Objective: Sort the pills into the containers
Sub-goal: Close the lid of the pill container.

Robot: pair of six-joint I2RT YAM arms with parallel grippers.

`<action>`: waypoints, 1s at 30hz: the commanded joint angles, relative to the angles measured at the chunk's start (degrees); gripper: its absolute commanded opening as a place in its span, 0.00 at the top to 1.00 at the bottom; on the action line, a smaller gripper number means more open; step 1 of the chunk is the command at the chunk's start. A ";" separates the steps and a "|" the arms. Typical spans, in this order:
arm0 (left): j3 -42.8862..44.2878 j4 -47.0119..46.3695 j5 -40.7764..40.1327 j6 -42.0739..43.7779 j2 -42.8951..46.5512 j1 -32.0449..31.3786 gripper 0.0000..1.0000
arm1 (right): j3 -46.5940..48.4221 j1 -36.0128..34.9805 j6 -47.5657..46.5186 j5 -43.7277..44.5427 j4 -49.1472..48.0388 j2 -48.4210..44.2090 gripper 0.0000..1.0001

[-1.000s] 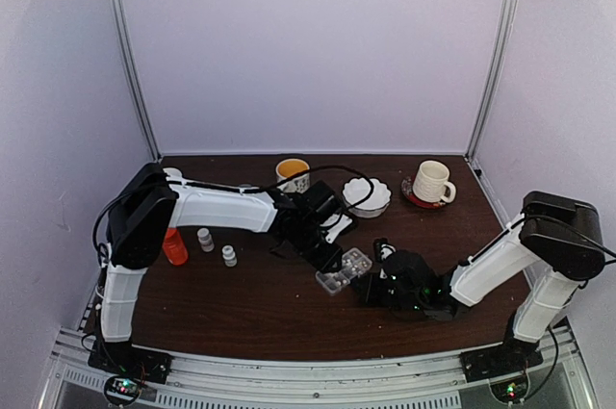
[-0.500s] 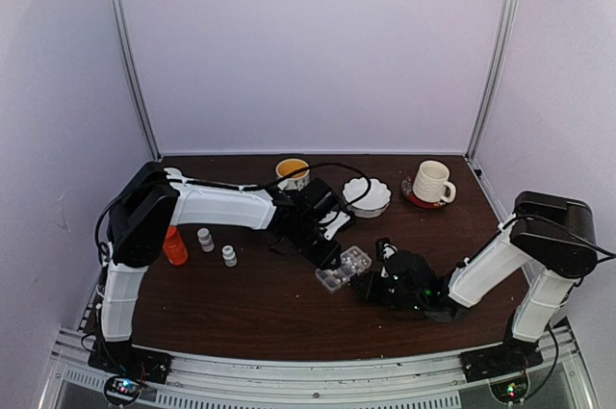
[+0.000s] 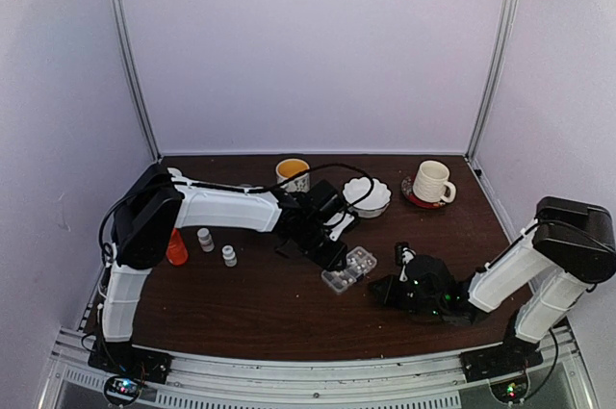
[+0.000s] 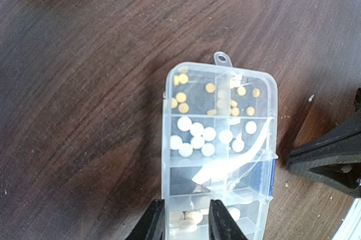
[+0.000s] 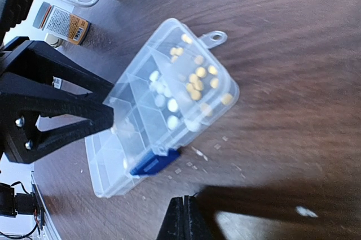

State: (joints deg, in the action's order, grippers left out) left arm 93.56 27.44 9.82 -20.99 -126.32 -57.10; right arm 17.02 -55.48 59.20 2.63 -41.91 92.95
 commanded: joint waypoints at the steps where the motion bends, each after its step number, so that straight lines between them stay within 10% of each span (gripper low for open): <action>1: -0.60 6.57 -1.91 -0.67 -4.22 -0.91 0.71 | -3.51 0.30 1.33 1.19 3.58 -2.85 1.00; 17: -1.48 5.61 3.15 -1.52 -4.58 -2.53 0.72 | 5.60 1.60 1.17 -2.46 -1.98 9.38 1.00; 30: 2.00 7.34 -1.37 -1.41 -4.55 -2.28 0.71 | 1.77 2.00 -5.75 4.64 17.73 -9.69 1.00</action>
State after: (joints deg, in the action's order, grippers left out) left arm 95.68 28.73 9.26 -22.28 -127.37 -58.48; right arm 17.58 -53.93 57.14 3.25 -34.26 86.74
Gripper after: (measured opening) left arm 0.291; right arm 0.004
